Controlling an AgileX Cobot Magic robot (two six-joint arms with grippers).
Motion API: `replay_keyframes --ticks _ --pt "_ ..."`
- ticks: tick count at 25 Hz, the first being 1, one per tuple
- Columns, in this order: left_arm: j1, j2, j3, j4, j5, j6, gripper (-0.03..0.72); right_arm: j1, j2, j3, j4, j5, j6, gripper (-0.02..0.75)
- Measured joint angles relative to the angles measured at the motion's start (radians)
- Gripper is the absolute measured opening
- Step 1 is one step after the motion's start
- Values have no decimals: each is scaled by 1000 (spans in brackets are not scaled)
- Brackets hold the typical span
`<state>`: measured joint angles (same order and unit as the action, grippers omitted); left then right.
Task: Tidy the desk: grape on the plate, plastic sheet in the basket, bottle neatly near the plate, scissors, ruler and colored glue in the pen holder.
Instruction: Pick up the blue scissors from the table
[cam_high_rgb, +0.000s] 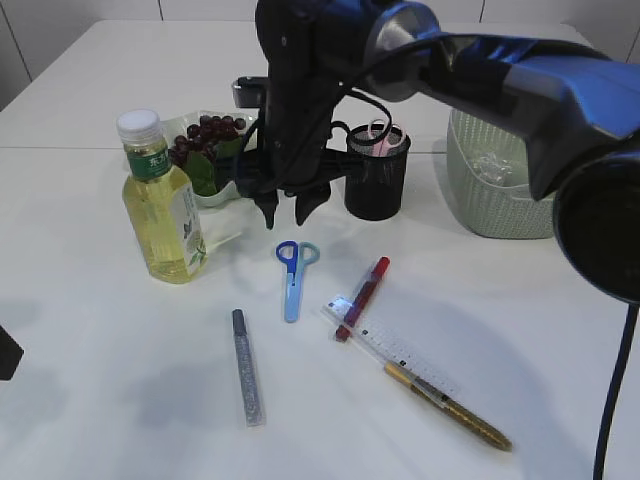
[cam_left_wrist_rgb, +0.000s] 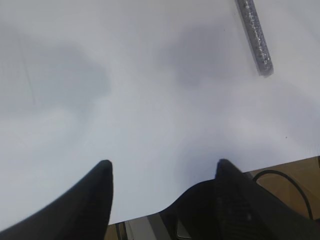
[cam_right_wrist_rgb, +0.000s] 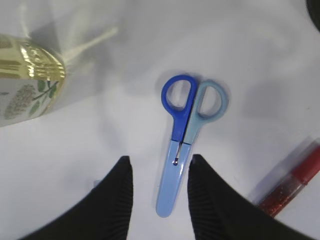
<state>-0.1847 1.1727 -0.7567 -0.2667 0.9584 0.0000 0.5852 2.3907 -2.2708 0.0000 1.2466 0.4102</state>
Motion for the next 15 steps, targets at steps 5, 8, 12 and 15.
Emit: replay_keyframes --ticks 5,8,12,15 --pt "0 0 0 0 0 0 468 0 46 -2 -5 -2 17 306" --pt "0 0 0 0 0 0 467 0 68 -5 -7 -2 21 306" --pt "0 0 0 0 0 0 466 0 90 -5 -16 -4 25 306" --pt "0 0 0 0 0 0 466 0 100 -5 -29 -4 26 325"
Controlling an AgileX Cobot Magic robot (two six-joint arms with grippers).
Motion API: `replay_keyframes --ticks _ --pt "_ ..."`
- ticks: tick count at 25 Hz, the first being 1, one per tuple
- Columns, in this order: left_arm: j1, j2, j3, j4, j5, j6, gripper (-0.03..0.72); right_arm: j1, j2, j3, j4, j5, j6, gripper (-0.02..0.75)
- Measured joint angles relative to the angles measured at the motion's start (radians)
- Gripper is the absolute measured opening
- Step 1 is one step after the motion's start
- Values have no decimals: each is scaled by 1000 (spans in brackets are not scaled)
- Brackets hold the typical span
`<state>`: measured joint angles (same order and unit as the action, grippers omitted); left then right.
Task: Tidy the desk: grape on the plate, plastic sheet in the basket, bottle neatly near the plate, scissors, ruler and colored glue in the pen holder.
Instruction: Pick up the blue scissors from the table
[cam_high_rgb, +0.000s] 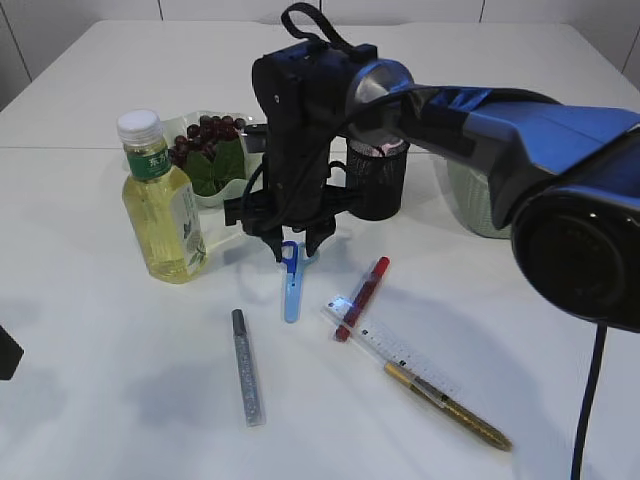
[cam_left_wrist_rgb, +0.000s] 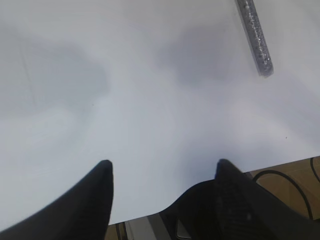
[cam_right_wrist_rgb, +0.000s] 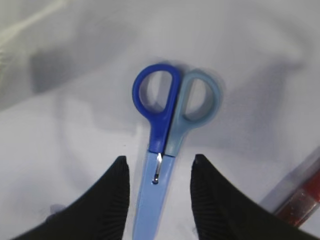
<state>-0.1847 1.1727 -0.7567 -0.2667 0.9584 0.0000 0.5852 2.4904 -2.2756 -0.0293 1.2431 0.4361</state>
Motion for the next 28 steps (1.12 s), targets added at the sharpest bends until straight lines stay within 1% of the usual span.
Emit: replay_keyframes --ticks 4,7,28 --pt "0 0 0 0 0 0 466 0 5 0 -2 0 0 398" --pt "0 0 0 0 0 0 466 0 15 0 -2 0 2 415" --pt "0 0 0 0 -4 0 457 0 66 -1 -2 -6 28 419"
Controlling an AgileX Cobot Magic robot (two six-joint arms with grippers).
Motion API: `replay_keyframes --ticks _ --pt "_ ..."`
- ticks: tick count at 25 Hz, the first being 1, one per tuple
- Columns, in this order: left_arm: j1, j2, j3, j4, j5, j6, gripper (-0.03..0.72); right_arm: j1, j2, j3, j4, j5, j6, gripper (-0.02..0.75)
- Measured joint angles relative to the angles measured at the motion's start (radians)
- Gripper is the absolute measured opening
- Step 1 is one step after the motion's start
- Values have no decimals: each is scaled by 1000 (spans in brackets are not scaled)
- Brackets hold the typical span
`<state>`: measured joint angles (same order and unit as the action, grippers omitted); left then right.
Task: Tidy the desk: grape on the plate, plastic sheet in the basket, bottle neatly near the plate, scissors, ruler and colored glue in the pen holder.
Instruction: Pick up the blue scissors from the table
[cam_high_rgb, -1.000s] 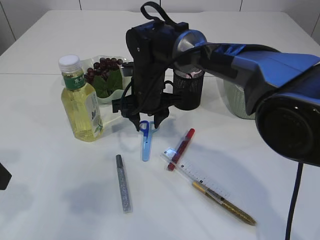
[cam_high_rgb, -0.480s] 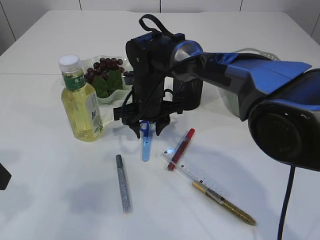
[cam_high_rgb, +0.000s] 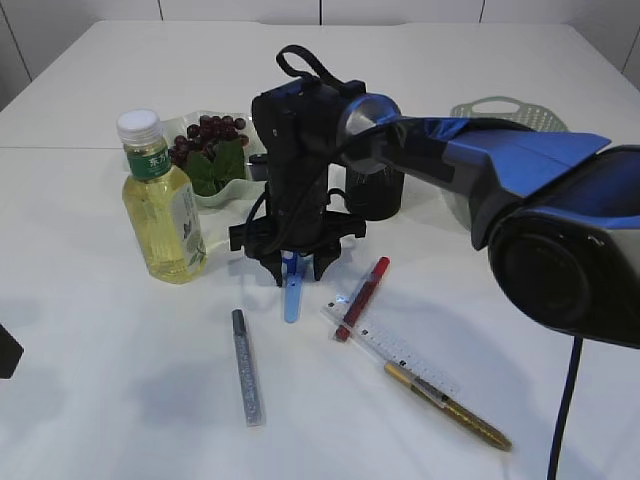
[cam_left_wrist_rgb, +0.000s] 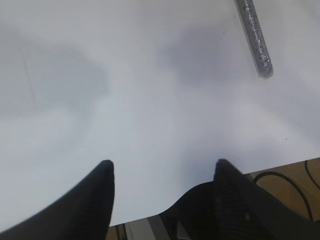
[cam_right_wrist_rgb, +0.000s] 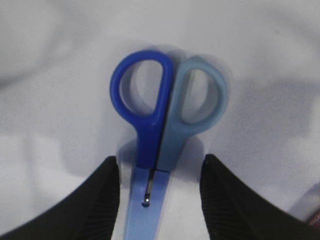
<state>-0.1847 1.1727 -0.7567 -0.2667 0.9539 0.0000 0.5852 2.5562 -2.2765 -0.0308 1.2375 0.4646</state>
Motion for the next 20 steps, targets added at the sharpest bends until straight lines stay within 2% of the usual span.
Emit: replay_keyframes --ticks 20 --pt "0 0 0 0 -8 0 457 0 4 -1 -24 -1 20 419"
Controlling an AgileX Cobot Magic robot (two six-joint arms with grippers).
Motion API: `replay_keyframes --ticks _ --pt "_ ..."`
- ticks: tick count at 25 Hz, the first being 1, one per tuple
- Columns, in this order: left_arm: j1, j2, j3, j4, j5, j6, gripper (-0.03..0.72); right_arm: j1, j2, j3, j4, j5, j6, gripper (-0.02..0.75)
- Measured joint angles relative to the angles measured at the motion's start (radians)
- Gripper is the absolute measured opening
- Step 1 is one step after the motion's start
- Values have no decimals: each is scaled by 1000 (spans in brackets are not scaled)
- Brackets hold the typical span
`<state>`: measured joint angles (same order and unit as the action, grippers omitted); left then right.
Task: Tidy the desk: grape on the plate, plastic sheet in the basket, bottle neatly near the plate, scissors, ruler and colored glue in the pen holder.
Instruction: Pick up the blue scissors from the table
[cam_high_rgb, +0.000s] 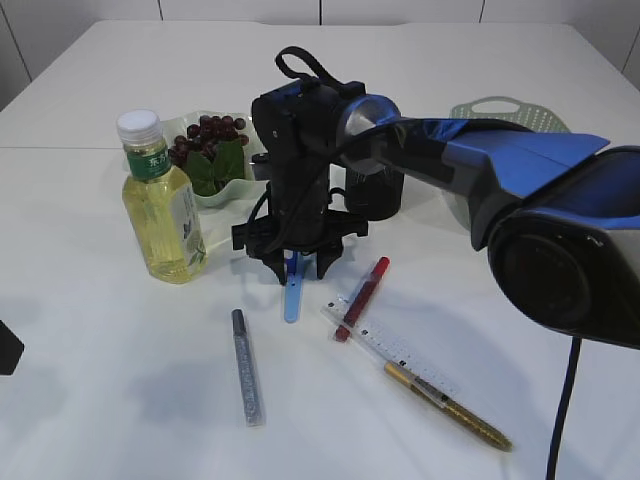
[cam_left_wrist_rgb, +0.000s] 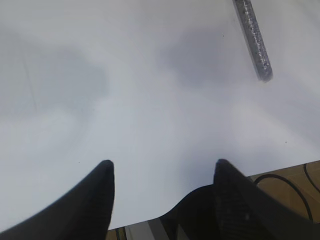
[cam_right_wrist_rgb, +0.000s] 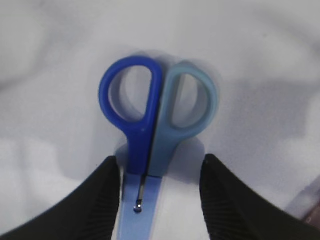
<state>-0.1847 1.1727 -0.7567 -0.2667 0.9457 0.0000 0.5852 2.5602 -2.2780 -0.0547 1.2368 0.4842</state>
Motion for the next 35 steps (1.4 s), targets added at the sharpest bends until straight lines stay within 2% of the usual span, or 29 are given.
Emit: replay_keyframes --ticks 9,22,28,35 --pt "0 0 0 0 -8 0 457 0 0 0 0 -2 0 355" --pt "0 0 0 0 -10 0 457 0 0 0 8 -2 2 305" --pt "0 0 0 0 -10 0 457 0 0 0 16 -2 2 201" --pt "0 0 0 0 -10 0 457 0 0 0 16 -2 2 173"
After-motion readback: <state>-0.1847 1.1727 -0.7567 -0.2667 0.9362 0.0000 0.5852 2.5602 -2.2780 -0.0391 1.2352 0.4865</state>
